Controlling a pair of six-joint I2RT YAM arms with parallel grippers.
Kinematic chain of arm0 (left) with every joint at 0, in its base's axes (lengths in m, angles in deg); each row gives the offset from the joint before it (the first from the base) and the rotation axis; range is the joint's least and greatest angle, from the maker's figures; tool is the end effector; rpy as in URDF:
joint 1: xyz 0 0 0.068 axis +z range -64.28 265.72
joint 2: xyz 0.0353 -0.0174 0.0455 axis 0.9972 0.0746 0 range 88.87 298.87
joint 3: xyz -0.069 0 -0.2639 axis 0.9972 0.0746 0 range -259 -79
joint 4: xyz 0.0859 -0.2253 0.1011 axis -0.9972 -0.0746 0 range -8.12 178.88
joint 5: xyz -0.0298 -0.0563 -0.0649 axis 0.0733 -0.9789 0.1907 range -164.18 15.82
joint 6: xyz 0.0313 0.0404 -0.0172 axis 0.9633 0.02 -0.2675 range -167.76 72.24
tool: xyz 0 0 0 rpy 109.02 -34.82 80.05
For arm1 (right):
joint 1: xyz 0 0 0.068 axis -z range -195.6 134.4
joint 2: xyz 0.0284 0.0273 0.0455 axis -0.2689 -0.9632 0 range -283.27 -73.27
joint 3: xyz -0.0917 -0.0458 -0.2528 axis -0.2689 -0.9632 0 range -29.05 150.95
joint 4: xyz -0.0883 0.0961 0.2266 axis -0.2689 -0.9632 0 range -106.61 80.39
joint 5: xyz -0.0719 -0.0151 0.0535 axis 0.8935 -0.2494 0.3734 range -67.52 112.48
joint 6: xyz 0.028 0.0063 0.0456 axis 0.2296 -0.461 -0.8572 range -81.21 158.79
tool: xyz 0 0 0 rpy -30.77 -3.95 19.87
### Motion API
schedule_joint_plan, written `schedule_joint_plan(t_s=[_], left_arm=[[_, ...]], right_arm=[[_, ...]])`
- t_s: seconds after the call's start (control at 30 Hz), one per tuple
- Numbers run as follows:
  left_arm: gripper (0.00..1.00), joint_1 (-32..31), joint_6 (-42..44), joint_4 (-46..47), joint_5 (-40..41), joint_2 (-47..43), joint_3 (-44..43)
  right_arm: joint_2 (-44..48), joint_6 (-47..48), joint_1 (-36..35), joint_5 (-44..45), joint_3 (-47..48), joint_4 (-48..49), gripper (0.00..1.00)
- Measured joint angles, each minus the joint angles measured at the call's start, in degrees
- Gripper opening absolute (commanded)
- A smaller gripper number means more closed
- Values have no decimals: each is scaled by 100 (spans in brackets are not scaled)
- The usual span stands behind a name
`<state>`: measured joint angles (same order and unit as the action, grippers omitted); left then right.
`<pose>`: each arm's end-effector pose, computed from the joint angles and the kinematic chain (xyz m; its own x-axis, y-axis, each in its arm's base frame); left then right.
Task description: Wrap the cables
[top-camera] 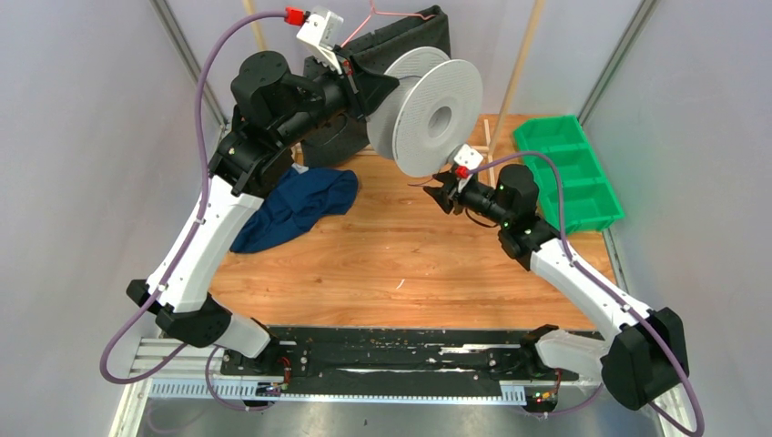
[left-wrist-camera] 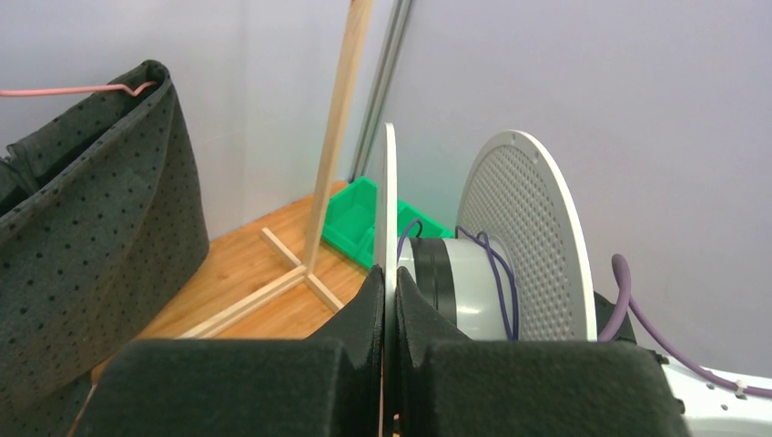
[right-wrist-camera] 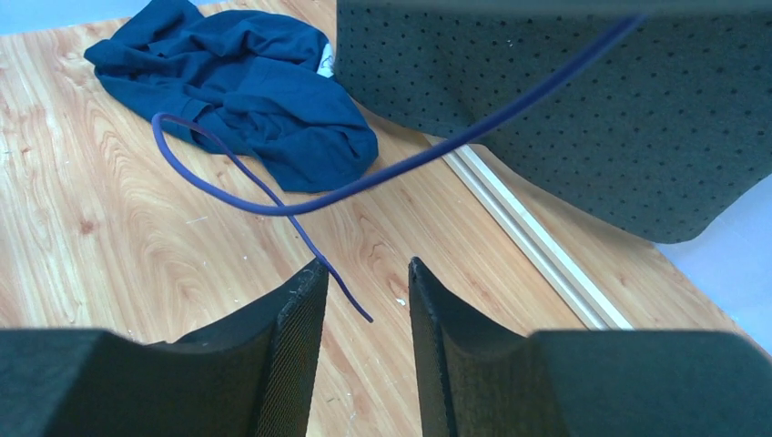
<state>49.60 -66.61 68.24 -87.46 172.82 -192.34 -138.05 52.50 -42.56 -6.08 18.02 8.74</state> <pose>0.2242 -0.1736 0.5650 -0.1283 -0.2958 -0.9466 0.7562 0.5884 -0.2864 0.2279 0.1351 0.3361 0.2050 -0.1293 -0.9702 -0.7984 0.5512 -0.2422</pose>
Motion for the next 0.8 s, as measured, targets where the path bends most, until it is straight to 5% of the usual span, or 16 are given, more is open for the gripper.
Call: schedule_joint_plan(t_s=[0.23,0.5,0.8], left_arm=[[0,0,0,0,2,0,0],[0,0,-2,2,39,0,2],[0,0,-116,42,398,-33,144]], right_arm=[[-7,-94,-92,4,-66,160,44],[-105,-184,-129,-2,-74,273,3],[-37,-479,-188,-33,-404,313,1]])
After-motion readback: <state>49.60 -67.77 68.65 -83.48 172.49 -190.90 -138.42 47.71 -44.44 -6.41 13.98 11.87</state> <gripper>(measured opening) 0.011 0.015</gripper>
